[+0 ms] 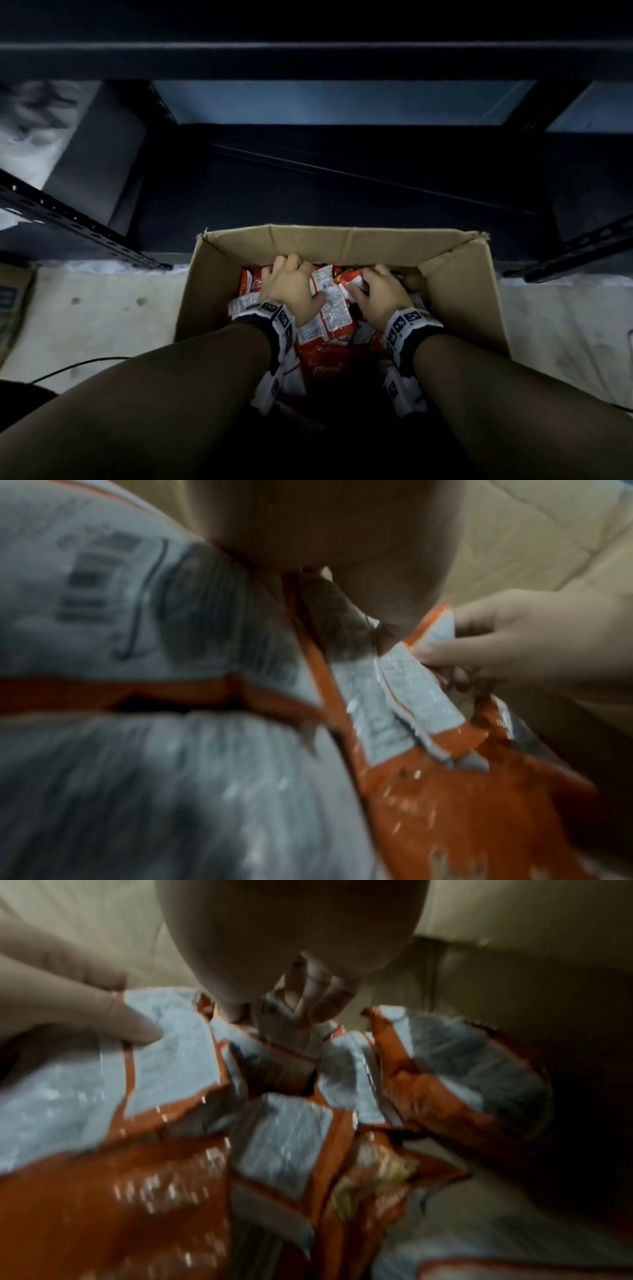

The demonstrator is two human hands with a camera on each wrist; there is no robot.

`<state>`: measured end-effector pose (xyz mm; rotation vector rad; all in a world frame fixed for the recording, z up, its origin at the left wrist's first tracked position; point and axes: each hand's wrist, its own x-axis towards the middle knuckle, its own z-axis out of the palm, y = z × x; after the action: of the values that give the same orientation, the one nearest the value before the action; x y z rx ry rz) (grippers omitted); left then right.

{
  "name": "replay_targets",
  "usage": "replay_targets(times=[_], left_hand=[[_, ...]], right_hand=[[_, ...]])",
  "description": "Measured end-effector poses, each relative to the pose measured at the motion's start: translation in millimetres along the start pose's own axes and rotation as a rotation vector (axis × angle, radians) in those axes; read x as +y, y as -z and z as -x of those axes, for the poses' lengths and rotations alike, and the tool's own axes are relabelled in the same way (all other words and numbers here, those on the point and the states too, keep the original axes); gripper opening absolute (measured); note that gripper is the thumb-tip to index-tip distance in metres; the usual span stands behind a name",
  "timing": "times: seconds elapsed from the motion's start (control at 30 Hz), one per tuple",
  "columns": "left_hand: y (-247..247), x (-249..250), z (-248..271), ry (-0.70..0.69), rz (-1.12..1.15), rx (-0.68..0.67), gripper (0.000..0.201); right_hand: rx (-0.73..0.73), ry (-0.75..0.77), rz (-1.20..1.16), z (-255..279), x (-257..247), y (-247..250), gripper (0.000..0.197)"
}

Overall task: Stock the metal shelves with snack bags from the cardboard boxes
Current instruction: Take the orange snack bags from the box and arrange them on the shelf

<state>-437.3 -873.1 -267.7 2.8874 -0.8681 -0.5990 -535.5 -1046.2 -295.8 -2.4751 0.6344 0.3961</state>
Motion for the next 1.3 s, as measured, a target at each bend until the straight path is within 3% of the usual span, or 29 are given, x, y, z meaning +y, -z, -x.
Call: replay_targets(times=[0.27, 0.47, 0.63, 0.93, 1.17, 1.3], left_hand=[[50, 14, 8, 0.033, 0.094, -0.169, 0.035], [112, 21, 22, -0.072, 0.146, -0.162, 0.033], [194, 25, 52, -0.145, 0.145, -0.008, 0.035], [331, 18, 133, -0.215, 0.38, 0.369, 0.023], [371, 16, 187, -0.222, 0.464, 0.586, 0.025], [379, 21, 195, -0.192, 0.544, 0.74, 0.026]], right_hand=[[-0.033, 0.039, 0.035, 12, -23, 46, 0.04], [-0.088, 0.009, 0.16, 31, -52, 118, 0.044], [0.003, 0.131, 0.181, 58, -78, 205, 0.053], [0.373, 0.363, 0.067, 156, -117, 330, 0.051], [0.699, 0.437, -0.203, 209, -135, 374, 0.051], [0.855, 0.453, -0.375, 213, -139, 378, 0.05]])
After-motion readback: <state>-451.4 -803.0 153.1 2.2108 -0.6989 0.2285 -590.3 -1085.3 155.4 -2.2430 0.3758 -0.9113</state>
